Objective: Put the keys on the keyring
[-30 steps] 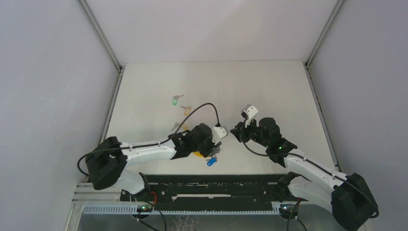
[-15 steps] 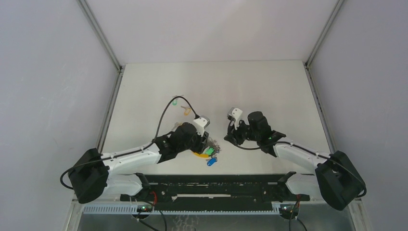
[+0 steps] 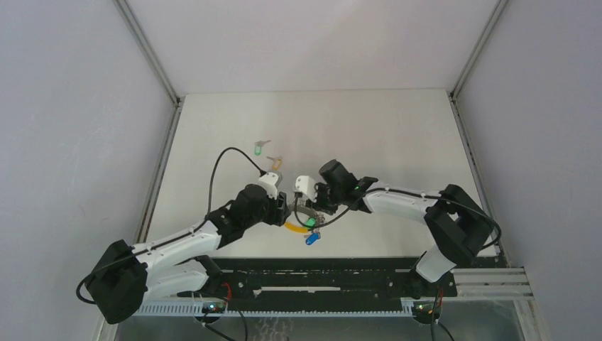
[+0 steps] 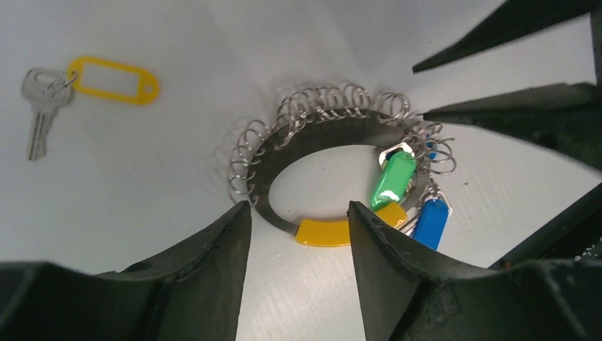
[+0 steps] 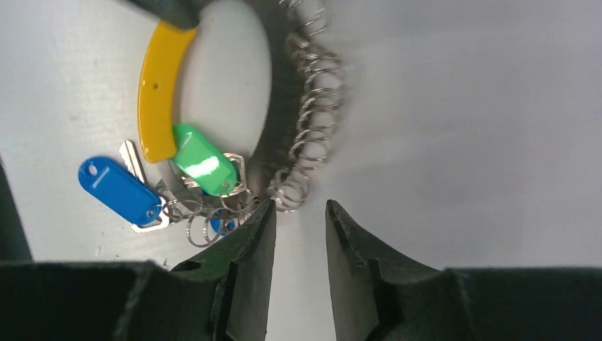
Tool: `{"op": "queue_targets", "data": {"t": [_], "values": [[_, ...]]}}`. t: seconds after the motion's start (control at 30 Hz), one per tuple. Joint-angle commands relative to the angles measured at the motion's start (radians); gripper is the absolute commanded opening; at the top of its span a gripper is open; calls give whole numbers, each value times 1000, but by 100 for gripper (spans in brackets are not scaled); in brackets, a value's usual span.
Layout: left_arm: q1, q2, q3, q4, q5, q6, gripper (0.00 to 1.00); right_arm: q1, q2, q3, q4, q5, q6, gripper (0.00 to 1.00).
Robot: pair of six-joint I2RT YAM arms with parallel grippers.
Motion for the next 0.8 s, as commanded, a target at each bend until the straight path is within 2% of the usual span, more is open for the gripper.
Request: {"op": "queue_targets", "data": {"t": [0.0,0.17,0.3,0.47,0.67,0.77], "values": [[49,-47,-58,75,15,-32,58,59,70,57,-148,139,-208,31],[120,-89,-125,120,63,-62,59,54,65,60,-147,48,-240,32],[145,-105,-163,166,83,-76,60,55,70,61,-120,48,-265,32],[156,-94,-163,177,100,-75,60,43,67,73,-125,52,-278,32],[156,-65,-160,197,118,-84,60,-2,13,73,-133,-35,-278,31],[157,-49,-154,203,126,-88,60,-9,28,74,-136,-12,-314,30]]}}
